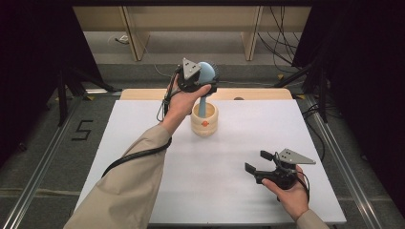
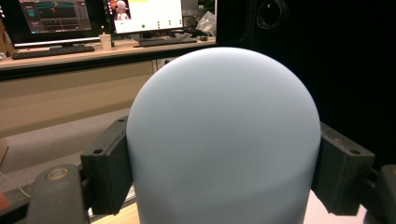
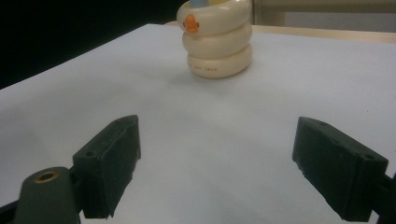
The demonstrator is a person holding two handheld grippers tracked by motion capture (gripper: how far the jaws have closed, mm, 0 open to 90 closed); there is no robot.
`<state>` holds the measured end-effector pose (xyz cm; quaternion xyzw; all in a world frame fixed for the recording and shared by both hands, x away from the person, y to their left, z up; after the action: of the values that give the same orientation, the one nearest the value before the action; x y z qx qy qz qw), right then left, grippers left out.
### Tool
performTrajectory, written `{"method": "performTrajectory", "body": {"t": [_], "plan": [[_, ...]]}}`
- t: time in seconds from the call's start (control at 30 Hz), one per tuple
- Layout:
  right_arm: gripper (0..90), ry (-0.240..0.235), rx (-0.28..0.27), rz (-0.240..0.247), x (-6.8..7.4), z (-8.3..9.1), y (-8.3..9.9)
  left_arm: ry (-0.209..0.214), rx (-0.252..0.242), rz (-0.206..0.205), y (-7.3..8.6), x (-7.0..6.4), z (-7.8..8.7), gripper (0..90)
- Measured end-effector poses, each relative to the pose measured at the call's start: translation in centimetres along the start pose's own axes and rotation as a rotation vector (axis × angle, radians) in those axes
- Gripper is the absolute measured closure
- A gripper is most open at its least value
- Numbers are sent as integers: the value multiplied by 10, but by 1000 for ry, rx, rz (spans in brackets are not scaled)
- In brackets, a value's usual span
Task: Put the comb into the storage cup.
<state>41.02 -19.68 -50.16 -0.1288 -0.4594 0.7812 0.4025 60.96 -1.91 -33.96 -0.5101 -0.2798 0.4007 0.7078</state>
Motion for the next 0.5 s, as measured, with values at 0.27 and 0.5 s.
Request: {"method": "performTrajectory", "body": {"t": [0.27, 0.5], "plan": [[163, 1, -1, -1, 0, 0, 0, 0, 6, 6, 4, 1, -2, 195], [163, 0, 0, -1, 0, 0, 0, 3, 7, 0, 7, -1, -4, 195]]}}
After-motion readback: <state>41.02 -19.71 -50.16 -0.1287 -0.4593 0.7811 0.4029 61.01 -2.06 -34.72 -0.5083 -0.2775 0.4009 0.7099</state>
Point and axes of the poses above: each handheld gripper's, and its own axes: z roughly backward along the jaws, y roughly out of its underside, x roughly to its left, the point moved 10 cm from there along -z, roughly forward along the jaws, and after that the axes turned 11 degrees about x, right-handed, at the moved point
